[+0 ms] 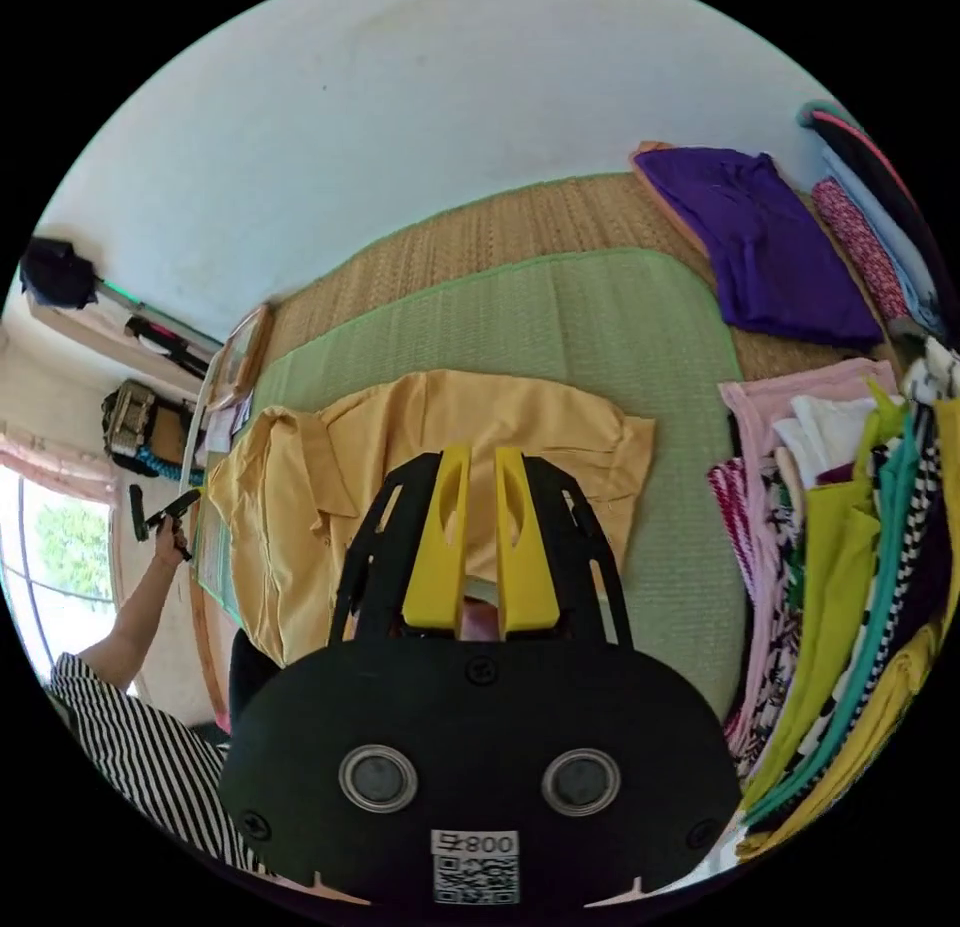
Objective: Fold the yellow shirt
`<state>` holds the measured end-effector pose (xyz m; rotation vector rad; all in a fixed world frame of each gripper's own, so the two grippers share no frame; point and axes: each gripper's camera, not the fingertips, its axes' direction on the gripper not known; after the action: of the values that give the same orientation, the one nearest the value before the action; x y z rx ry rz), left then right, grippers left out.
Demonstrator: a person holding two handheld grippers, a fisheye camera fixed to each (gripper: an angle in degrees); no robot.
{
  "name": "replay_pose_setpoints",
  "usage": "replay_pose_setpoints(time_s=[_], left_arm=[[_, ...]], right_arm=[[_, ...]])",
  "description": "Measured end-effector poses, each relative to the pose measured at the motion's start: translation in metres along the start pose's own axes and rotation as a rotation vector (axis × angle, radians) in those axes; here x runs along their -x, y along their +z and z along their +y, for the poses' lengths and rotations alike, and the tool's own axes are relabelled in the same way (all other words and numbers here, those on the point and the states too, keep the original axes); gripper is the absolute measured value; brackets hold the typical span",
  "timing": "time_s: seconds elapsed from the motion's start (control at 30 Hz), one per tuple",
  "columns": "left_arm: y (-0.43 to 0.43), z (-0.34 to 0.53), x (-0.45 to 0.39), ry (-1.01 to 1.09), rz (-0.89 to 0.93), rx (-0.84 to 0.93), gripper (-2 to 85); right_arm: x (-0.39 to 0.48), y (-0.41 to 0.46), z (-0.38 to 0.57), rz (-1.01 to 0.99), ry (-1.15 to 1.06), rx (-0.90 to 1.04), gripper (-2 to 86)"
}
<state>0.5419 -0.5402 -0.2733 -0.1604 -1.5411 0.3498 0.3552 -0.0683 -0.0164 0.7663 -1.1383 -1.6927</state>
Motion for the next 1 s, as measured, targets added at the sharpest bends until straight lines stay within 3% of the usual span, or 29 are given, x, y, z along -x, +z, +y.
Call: replay_pose_setpoints(time_s=[0.17, 0.37, 0.7, 1.0], left_arm=[[0.058, -0.009, -0.054, 0.088, 0.044, 0.061, 8.5], [0.079, -0.034, -0.082, 0.12, -0.034, 0.007, 9.4], [0.143, -0.044, -0.097, 0.194, -0.08, 0.101, 5.2], [0.139, -0.011, -0.086, 0.202, 0.112, 0.04, 1.2]], right_arm=[[0.122, 0.073, -0.001, -0.106, -0.28, 0.094, 6.9], [0.214, 0.147, -0.003, -0.029, -0.458, 0.192, 7.9], [0.23, 0.208, -0.013, 0.077, -0.424, 0.291, 4.5], [0.205, 0.207, -0.021, -0.032, -0.348, 0.264, 0.4]])
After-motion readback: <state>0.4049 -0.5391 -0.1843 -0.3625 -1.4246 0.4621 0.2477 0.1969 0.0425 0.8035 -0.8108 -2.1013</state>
